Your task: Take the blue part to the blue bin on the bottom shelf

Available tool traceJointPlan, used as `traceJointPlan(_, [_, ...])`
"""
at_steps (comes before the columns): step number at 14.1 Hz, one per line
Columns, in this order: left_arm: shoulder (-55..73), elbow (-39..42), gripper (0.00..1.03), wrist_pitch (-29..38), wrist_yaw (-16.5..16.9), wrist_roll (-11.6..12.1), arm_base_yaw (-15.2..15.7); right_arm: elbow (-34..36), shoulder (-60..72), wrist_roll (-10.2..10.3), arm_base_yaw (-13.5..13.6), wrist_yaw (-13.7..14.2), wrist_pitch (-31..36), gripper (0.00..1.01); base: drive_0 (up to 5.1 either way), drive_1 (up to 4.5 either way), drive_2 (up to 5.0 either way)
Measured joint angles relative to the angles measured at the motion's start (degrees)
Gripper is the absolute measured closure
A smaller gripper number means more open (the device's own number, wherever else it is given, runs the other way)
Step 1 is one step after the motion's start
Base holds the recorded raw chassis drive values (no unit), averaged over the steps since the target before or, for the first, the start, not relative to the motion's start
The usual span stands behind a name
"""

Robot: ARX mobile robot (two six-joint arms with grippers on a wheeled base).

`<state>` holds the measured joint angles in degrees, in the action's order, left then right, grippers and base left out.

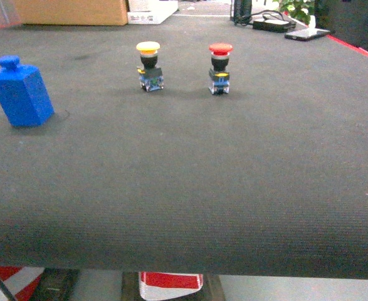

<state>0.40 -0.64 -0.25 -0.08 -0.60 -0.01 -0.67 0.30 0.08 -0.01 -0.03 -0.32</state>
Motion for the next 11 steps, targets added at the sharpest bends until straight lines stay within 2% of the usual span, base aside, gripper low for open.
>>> traceJointPlan(11, [0.0,0.0,0.05,0.0,0.0,0.0,0.0,0.0,0.0,0.1,0.0,0.0,0.1,0.03,0.0,0.0,0.0])
